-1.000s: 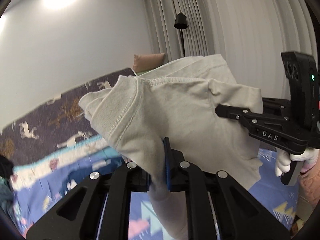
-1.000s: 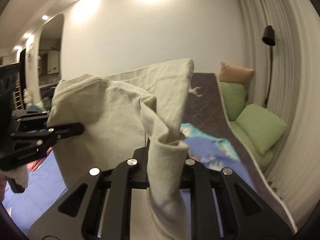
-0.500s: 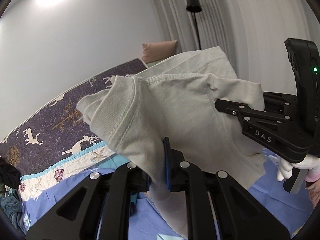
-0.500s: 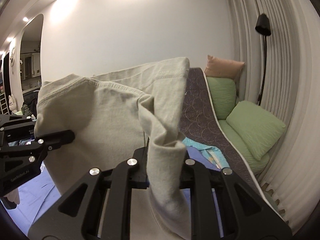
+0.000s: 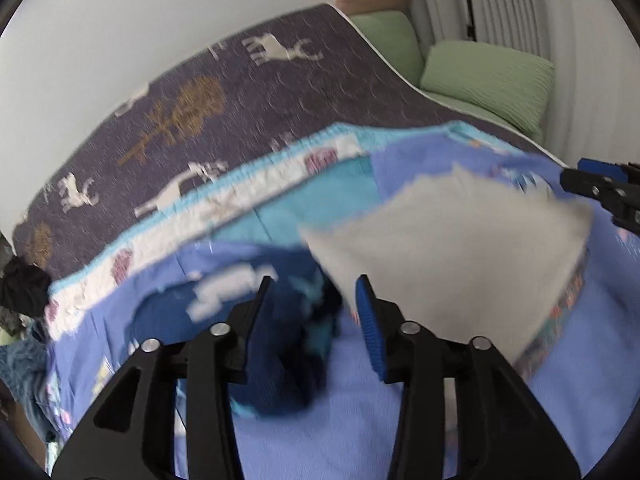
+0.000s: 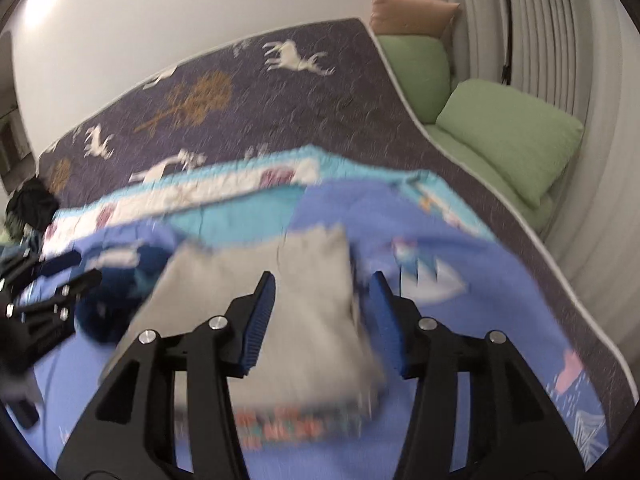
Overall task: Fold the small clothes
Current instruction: 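Release the shirt on the stack and withdraw both grippers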
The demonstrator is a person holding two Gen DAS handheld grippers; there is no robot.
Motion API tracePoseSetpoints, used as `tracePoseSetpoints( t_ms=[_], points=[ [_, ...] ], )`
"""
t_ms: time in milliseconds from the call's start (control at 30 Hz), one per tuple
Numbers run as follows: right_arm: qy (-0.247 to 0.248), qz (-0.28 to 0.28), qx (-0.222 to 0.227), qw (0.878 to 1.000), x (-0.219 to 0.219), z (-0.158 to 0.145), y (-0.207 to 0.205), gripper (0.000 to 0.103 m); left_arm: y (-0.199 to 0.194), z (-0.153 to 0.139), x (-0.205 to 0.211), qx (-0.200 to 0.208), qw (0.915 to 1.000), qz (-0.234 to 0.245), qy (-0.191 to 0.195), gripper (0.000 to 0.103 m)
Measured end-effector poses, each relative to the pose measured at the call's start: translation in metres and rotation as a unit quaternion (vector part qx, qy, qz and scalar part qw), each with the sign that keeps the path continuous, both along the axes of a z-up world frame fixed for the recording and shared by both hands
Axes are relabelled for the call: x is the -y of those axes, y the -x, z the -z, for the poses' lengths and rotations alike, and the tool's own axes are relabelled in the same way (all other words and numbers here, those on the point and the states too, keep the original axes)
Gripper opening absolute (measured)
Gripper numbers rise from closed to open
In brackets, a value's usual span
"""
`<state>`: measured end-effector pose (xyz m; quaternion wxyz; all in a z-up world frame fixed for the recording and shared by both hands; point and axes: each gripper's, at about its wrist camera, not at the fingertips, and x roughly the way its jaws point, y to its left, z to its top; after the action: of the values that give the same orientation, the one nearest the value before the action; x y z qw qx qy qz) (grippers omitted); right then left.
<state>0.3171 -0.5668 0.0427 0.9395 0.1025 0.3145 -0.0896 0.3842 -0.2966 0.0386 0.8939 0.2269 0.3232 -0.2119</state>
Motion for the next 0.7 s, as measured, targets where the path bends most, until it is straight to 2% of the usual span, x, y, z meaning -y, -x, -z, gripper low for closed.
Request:
tracePoseSetpoints(
  t_ms=[100,133,167,233,300,400,533,700],
  points=[
    [0.001,-0.014,0.002,1.000,-0.021,0.009,0.043,0.053,0.027,0.003,-0.022,-0.022,0.9988,0.013,0.040,0.059],
    [0.004,-0.017,0.008,1.000,-0.037,0.008,0.072,0.059,0.043,-0.001,-0.033,-0.026,0.9976,0.020,0.060,0.063],
    [0.011,-0.016,0.012,1.000,-0.047,0.006,0.085,0.072,0.053,-0.001,-0.041,-0.026,0.9968,0.024,0.071,0.066],
    [0.041,-0.001,0.025,0.999,-0.068,-0.003,0.122,0.085,0.084,-0.007,-0.054,-0.013,0.9948,0.030,0.096,0.078],
    [0.055,0.004,0.046,0.997,-0.088,-0.015,0.155,0.091,0.118,-0.013,-0.070,0.001,0.9918,0.031,0.124,0.088],
    [0.035,0.010,0.091,0.995,-0.115,-0.035,0.215,0.098,0.163,-0.026,-0.093,0.020,0.9862,0.028,0.162,0.098],
    [-0.001,0.048,0.141,0.989,-0.133,-0.057,0.271,0.101,0.219,-0.039,-0.119,0.040,0.9834,0.018,0.176,0.098],
    [0.011,0.031,0.105,0.994,-0.164,-0.075,0.309,0.101,0.263,-0.053,-0.143,0.053,0.9815,0.004,0.184,0.101]
  ],
)
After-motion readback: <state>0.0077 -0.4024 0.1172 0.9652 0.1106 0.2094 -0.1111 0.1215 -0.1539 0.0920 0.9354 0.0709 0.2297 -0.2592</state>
